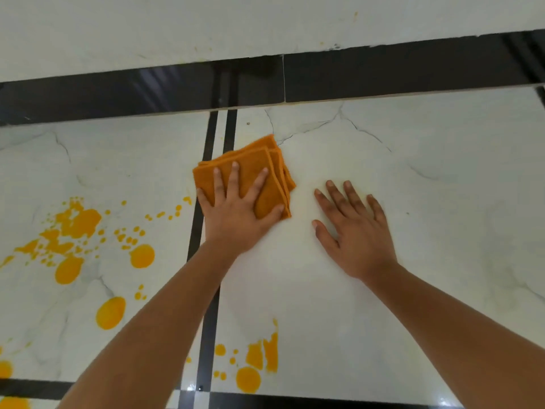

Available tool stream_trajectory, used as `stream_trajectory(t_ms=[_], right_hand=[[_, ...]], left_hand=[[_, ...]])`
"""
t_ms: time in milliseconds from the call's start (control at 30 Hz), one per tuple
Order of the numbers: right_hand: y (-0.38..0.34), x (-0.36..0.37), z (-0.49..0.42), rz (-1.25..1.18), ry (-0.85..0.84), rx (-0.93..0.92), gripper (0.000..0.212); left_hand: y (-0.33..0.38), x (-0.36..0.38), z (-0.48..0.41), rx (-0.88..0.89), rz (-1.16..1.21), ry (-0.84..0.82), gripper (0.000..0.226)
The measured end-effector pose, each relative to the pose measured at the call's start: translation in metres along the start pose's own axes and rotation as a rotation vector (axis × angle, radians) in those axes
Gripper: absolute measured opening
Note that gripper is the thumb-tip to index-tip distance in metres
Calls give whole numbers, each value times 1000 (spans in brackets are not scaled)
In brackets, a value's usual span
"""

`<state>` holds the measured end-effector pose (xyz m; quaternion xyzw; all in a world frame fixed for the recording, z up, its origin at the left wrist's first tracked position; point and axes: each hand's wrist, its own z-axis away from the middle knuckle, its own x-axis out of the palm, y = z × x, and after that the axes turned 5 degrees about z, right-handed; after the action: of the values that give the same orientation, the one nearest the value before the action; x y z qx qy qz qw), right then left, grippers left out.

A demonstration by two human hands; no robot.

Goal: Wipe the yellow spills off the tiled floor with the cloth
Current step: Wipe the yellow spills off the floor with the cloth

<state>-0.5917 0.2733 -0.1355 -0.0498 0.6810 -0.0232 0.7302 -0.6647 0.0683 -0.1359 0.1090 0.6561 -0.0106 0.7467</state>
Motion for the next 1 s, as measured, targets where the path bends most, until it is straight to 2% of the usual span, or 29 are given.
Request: stream_trajectory(t_ms=[67, 167, 233, 333, 400, 500, 567, 700, 767, 867, 900, 1000], right_hand=[[0, 0, 0, -1, 9, 7, 61], [0, 0, 1, 1, 5, 13, 60], [0, 1, 1, 1, 2, 11, 60], [0, 1, 1, -2, 2, 12, 60], [0, 1, 1, 1, 3, 18, 60], [0, 2, 1, 1, 10, 13, 59], [1, 2, 0, 0, 4, 7, 59], [1, 1, 1, -1, -2, 8, 60], [1, 0, 1, -8, -1, 10, 61], [1, 1, 2, -13, 0, 1, 64], [0, 1, 1, -16, 1, -3, 66], [1, 1, 2, -21, -13, -7, 70]], left_hand=[[-13, -3, -8, 73, -16, -13, 82], [-17, -16, -49, -91, 50, -6, 82], [-12, -13, -48, -115, 48, 24, 82], [-18, -3, -12, 72, -2, 18, 82], [-29, -7, -16, 113, -19, 11, 82], [-34, -19, -57, -92, 22, 19, 84], [-28, -21, -57, -143, 38, 22, 85], [-41, -6, 6, 116, -8, -2, 83], [-49, -11, 0, 107, -6, -15, 83], [-36, -12, -14, -83, 35, -1, 82], [-29, -8, -4, -89, 34, 31, 81], [-29, 7, 54, 92, -20, 82, 81]])
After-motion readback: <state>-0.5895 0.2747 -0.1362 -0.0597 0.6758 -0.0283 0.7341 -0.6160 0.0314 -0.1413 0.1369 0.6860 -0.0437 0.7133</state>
